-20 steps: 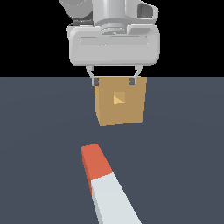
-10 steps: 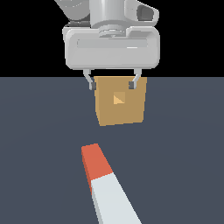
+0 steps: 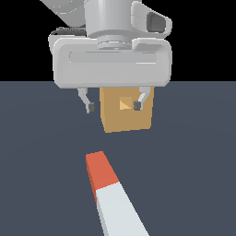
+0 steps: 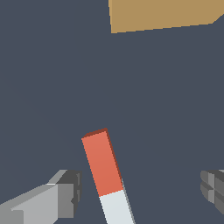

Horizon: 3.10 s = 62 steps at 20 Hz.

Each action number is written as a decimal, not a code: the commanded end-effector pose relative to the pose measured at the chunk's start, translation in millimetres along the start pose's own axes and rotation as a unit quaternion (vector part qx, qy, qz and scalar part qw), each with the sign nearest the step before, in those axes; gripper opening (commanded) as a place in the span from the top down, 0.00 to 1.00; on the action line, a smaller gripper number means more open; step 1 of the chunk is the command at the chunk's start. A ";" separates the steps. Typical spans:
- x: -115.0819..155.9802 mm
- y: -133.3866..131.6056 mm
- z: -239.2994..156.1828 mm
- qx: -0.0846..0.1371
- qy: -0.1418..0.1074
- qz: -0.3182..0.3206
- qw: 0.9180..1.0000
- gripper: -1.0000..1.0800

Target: Insert the peg into the horizontal hole in a box.

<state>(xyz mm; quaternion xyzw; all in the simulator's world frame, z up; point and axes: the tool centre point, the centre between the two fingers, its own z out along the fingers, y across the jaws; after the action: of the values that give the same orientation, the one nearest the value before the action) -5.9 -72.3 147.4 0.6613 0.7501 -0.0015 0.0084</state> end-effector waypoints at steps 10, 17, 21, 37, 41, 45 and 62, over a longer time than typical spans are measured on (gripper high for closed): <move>-73.7 -11.1 45.2 0.002 0.005 -0.082 0.997 0.04; -108.9 -10.5 66.8 0.003 0.007 -0.121 0.993 0.04; -121.9 -9.0 74.8 0.003 0.008 -0.136 0.991 0.04; -130.0 -7.4 88.7 0.004 0.008 -0.144 0.990 0.04; -129.3 -8.1 108.2 0.004 0.008 -0.144 0.990 0.04; -128.5 -8.4 124.9 0.003 0.008 -0.145 0.989 0.04; -128.1 -7.1 129.5 0.004 0.008 -0.145 0.989 1.00</move>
<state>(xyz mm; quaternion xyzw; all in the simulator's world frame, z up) 4.3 -202.4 19.6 0.5460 0.8378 0.0000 -0.0004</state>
